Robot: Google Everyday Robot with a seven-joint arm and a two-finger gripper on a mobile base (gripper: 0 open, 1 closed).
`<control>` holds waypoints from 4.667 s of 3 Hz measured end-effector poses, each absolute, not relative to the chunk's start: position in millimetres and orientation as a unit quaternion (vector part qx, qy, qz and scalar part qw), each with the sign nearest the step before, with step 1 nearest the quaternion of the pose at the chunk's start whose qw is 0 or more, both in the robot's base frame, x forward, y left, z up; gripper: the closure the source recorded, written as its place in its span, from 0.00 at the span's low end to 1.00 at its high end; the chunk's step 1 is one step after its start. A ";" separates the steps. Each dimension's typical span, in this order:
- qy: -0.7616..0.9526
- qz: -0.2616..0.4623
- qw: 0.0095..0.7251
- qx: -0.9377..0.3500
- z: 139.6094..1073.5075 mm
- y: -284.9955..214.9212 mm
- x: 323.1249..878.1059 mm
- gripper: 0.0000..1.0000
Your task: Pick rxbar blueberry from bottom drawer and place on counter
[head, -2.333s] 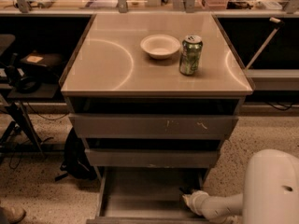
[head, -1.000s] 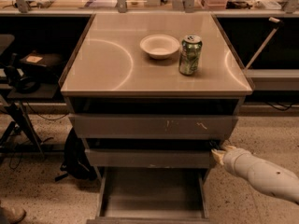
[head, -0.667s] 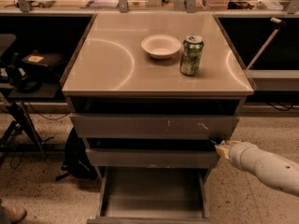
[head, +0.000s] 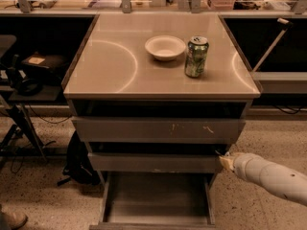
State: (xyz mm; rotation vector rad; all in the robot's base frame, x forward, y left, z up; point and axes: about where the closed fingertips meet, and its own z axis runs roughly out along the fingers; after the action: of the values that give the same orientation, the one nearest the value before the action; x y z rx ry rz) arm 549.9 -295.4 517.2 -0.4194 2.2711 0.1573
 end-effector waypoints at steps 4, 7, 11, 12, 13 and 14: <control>0.877 -0.066 0.462 -0.116 732.5 -387.5 537.5 1.00; 0.795 -0.095 0.575 -0.170 952.3 -307.8 645.3 1.00; 0.824 0.022 0.537 -0.177 812.9 -245.6 682.2 1.00; 0.824 0.022 0.537 -0.177 812.9 -245.5 682.2 0.81; 0.824 0.022 0.537 -0.177 812.9 -245.5 682.2 0.58; 0.824 0.022 0.537 -0.177 812.9 -245.5 682.2 0.35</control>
Offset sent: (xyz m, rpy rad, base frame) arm -0.0839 -0.1268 0.1455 -0.1339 0.0202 -0.3055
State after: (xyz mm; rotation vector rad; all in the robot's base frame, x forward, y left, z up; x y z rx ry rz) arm 682.2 -245.5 812.9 -0.4208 1.9621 0.0517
